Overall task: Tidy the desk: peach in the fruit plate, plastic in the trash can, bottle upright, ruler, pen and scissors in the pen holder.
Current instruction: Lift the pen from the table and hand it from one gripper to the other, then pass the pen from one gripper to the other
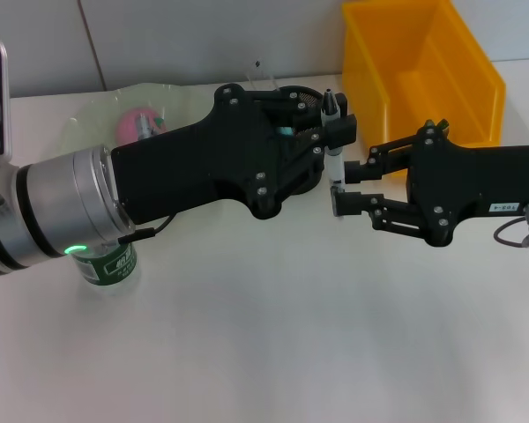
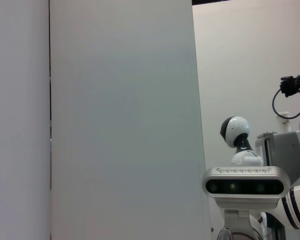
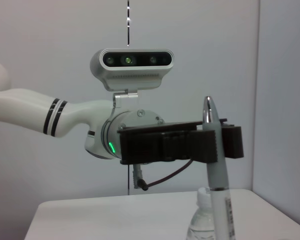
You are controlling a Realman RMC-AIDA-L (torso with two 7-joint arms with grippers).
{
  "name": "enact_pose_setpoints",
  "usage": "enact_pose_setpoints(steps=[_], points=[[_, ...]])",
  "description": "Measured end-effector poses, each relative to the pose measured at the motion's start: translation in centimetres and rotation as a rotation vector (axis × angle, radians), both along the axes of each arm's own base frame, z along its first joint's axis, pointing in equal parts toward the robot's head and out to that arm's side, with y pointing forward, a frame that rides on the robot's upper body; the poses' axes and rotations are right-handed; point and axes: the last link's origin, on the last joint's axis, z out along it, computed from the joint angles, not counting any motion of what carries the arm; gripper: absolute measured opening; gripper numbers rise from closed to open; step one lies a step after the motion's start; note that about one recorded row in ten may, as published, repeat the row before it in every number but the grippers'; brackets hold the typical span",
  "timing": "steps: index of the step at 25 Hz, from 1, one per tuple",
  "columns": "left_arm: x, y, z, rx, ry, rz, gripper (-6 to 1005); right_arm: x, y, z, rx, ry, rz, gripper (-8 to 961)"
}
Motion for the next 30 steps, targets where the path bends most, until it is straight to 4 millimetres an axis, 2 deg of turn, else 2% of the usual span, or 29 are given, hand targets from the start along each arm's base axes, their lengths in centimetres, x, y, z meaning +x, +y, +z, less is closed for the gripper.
enact_pose_setpoints(steps=[9,17,23,30], points=[[0.0,0.1,0.1,0.004,-0.002,0.003,135,0.1,-0.1,0.0,0.004,-0.001,-0.004,313],[0.0,0.2,0.3,0.002,-0.013,0.016,136,1.0,-0.4,1.2,0.044,0.026,-0.039,650],[0.0,0.2,0.3,0.000,-0.021,0.020,137,2.0,-1.1,2.3,0.077,0.076,-0.076,651],[0.2,0.3,1.0,-0.009,-0.087,0.061,137,2.9,-2.2,2.0,0.096,0.103,-0.097,650]])
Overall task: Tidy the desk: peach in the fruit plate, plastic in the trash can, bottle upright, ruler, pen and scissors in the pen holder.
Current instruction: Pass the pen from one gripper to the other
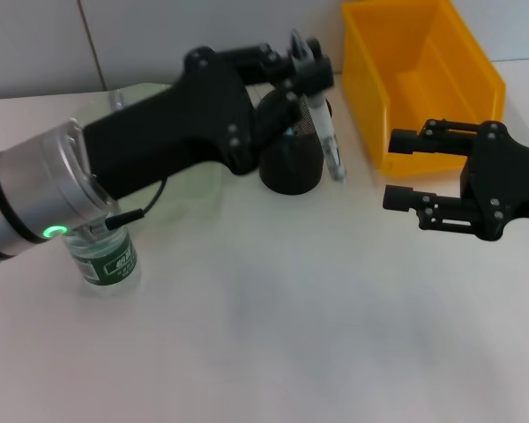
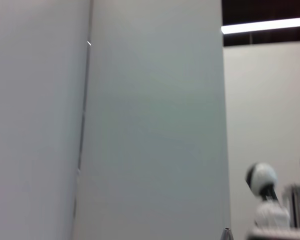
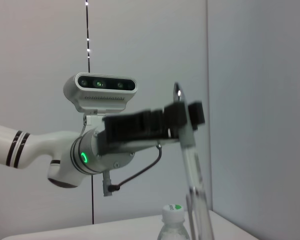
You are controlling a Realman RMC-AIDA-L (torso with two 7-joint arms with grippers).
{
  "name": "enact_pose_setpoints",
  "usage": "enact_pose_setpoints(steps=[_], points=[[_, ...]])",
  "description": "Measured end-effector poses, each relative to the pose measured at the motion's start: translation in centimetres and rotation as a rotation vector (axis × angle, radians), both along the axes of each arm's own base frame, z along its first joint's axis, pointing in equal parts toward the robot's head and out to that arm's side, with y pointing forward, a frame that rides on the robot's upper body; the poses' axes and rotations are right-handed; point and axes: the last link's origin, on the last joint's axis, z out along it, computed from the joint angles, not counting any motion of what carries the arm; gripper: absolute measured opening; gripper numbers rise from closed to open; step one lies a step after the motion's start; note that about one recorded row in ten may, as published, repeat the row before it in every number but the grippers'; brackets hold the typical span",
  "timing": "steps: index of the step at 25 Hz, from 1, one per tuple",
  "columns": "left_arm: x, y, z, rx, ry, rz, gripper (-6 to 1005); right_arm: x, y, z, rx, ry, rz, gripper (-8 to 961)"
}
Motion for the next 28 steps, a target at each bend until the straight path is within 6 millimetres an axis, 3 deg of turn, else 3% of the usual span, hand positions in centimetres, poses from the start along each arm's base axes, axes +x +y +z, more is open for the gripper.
enact_pose_setpoints(steps=[6,13,19,28], points=[[-0.4,0.0,1.8,-0.037,-0.172,0.112,138,0.5,-1.0,0.5,0.056,0.046,0.013,650],[0.0,-1.1,2.5,-0.088,-0.271,0.129,139,1.1,-1.9,0.7,0.123,0.090,0.030,649],[-0.3,-1.8,2.7,-0.132,-0.394,0.189,140,1.3,-2.6,0.8,0.202,0.135,0.080,649],[-0.8,-1.9,2.1,-0.194,-0.550,0.300,141,1.5,-3.2,-0.6,0.362,0.186,0.167,648]])
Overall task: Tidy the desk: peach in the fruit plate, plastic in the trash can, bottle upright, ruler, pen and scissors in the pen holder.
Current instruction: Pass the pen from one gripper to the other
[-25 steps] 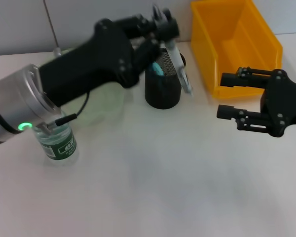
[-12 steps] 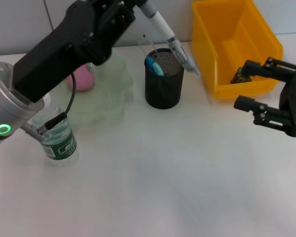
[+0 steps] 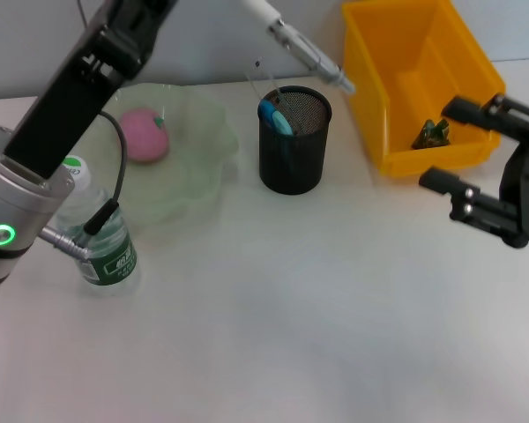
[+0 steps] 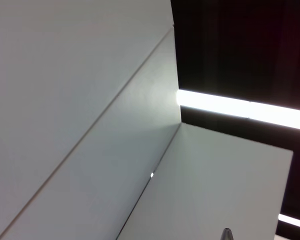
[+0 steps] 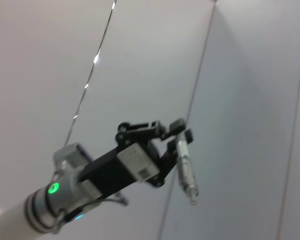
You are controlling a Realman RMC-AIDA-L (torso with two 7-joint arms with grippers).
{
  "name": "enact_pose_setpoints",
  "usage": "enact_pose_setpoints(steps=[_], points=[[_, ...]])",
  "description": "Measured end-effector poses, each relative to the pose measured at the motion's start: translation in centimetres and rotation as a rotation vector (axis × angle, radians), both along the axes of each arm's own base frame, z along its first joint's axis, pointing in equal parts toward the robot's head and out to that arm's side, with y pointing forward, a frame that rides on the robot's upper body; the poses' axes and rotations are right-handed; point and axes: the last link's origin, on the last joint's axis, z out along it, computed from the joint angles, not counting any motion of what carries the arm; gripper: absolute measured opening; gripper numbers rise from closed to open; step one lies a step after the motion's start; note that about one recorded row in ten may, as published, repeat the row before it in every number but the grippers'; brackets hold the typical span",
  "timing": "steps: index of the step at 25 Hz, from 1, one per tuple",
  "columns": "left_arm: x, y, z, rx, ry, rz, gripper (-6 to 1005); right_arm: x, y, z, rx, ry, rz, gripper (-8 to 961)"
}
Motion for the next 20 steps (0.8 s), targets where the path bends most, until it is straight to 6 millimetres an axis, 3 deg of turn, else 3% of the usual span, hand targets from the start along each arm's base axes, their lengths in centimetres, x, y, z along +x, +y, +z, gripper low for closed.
enact_pose_setpoints(steps=[7,20], points=[[-0.4,0.3,0.0,-0.037,-0.110,0.081,141,-0.8,0.6,-1.2,0.211,0.035,0.084,647],[-0.7,0.6,-0.6,-0.090,-0.185,0.154,143,-2.7,1.4,-3.6,0.411,0.024,0.192,645]])
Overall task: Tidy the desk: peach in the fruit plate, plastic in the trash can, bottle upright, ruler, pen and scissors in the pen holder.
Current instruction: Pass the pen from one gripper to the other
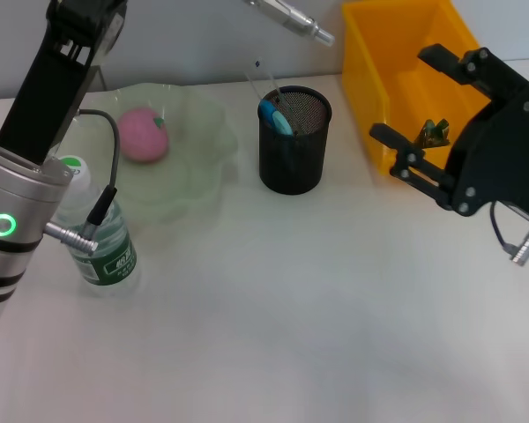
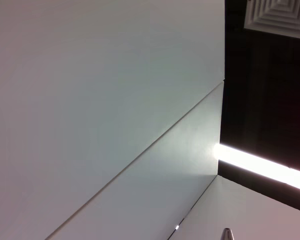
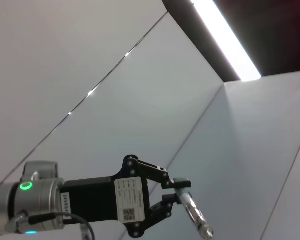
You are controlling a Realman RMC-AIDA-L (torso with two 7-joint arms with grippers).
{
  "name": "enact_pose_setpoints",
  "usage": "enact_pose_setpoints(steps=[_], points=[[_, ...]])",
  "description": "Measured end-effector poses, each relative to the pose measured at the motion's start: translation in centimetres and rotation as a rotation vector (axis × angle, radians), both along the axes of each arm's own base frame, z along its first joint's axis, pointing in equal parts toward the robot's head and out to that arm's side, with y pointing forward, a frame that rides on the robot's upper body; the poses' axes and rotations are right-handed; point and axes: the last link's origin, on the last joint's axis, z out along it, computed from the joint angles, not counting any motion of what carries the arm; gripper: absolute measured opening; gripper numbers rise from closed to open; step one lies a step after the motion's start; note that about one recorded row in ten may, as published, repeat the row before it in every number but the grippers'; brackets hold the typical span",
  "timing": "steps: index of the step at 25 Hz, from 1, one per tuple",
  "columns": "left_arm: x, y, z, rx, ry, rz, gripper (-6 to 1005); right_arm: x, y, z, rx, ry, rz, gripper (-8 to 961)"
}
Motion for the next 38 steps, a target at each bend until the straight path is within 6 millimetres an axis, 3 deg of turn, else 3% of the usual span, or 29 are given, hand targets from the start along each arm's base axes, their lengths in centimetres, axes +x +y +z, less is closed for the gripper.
enact_pose_setpoints(steps=[11,38], points=[[-0.1,0.2,-0.2,-0.030,-0.007,0.021,144,-1.5,0.6,-1.2,0.134,-0.029,0.071,644],[0.2,0.2,-0.5,-0.044,-0.004,0.014,147,-4.1,3.3,-1.8,0.138,-0.060,0.119,641]])
